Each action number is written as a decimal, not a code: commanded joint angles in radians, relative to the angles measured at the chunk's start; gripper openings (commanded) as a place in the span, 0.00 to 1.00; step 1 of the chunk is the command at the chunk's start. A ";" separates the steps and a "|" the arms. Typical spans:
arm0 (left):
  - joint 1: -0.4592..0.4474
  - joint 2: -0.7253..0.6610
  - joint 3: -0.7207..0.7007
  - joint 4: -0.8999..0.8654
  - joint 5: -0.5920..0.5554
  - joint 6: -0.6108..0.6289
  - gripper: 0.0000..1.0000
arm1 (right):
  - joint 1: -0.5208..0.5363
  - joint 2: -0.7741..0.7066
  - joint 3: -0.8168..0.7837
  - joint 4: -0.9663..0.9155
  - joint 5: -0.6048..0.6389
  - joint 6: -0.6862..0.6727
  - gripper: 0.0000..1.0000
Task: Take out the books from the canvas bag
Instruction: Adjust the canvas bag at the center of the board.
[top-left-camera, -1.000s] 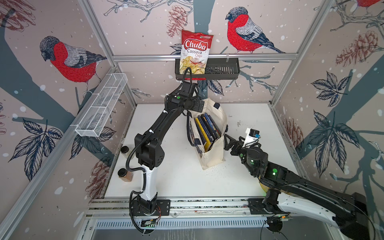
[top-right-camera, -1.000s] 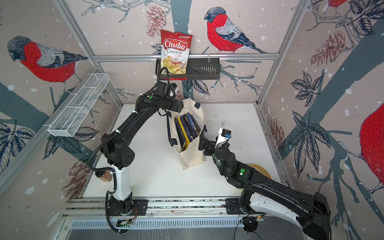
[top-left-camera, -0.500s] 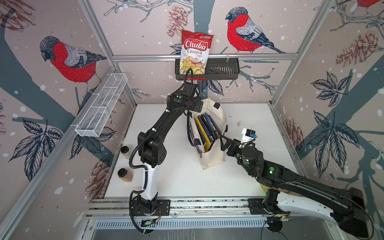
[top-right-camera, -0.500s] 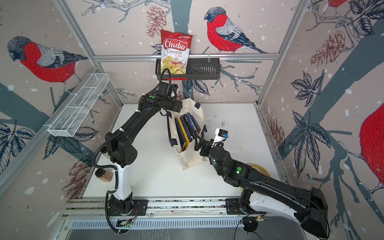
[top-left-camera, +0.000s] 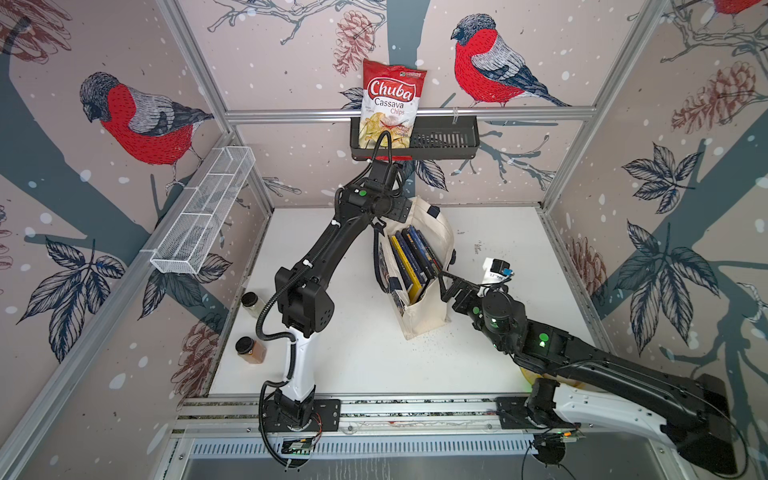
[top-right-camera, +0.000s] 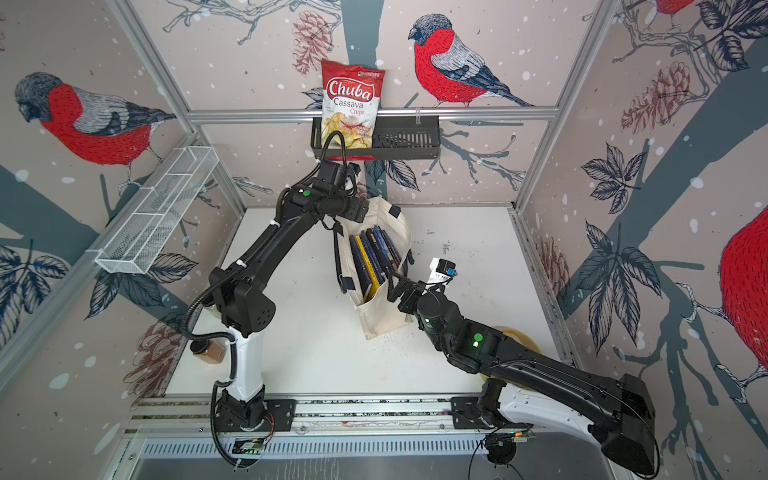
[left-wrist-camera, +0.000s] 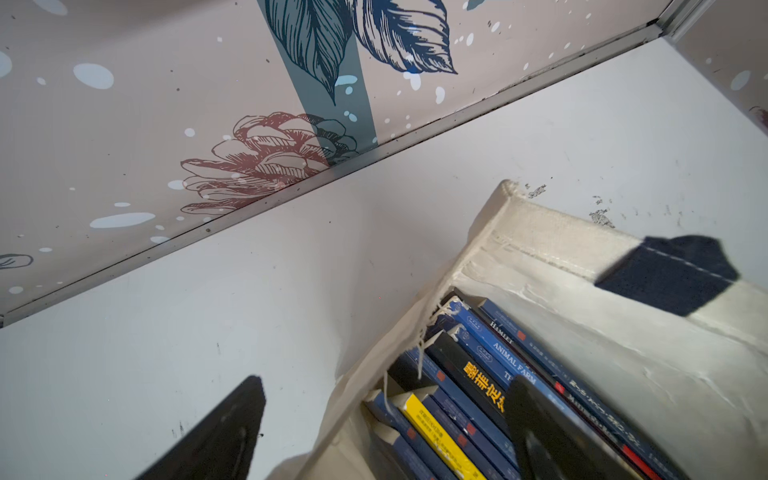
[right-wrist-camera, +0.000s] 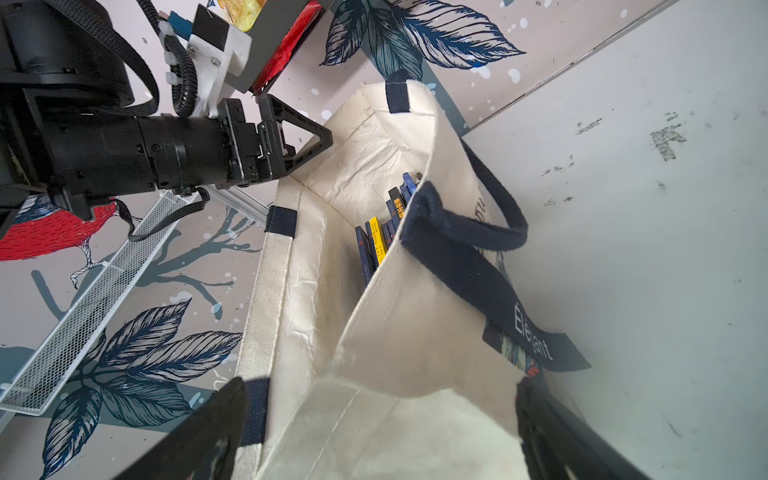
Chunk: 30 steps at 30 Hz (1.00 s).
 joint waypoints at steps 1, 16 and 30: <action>-0.001 0.016 -0.003 -0.029 -0.043 0.030 0.90 | 0.004 -0.003 0.005 -0.003 -0.020 0.015 1.00; -0.001 0.045 -0.002 -0.019 -0.050 0.020 0.61 | 0.029 -0.001 0.001 -0.010 -0.003 0.033 1.00; 0.032 0.042 0.021 -0.032 -0.089 -0.067 0.00 | 0.030 0.017 -0.017 0.001 -0.062 0.095 1.00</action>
